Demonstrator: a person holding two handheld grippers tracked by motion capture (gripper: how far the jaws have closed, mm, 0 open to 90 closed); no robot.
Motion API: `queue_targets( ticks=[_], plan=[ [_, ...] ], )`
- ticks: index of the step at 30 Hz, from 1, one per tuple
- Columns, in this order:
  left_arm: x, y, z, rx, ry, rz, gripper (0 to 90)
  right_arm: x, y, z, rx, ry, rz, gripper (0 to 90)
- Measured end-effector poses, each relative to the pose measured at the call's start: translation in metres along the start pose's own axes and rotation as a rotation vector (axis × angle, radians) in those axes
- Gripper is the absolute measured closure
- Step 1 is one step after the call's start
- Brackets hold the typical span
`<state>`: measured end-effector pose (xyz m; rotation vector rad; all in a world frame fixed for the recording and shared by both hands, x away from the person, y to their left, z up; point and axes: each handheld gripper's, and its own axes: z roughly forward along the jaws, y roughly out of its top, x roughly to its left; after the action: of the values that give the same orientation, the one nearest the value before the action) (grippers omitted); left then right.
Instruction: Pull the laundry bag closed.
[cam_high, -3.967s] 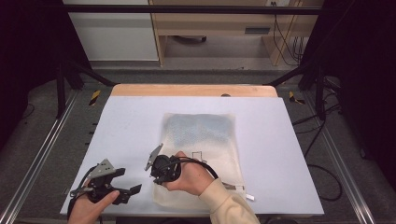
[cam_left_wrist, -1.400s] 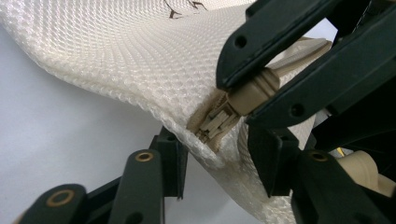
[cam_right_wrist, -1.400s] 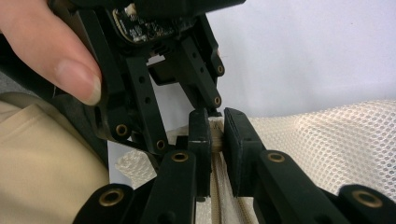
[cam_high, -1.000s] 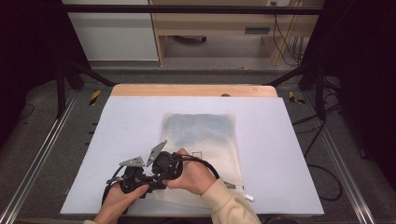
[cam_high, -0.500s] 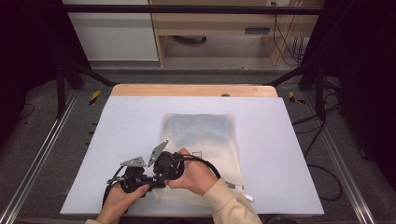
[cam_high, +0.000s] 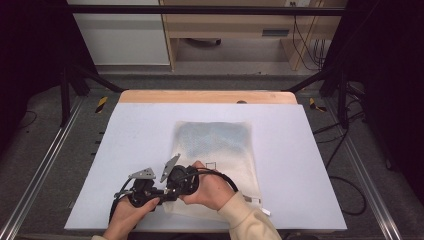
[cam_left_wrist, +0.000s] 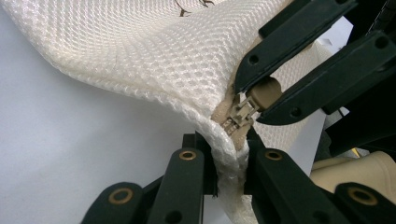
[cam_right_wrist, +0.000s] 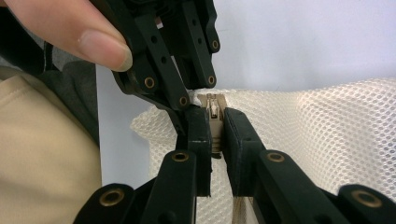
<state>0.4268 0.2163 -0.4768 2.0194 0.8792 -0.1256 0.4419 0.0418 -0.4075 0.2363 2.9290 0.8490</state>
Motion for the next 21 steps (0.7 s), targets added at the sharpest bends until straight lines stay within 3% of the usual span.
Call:
queue_targets(
  ticks=[6,21],
  plan=[
    [0.001,0.001,-0.003,-0.01,0.004,-0.004,84.1,-0.003,-0.005,-0.003,0.029,-0.006,0.014,82.1],
    [-0.004,0.002,-0.002,0.002,0.021,0.032,84.0,-0.006,-0.014,-0.005,0.013,0.009,0.031,82.0]
  ],
)
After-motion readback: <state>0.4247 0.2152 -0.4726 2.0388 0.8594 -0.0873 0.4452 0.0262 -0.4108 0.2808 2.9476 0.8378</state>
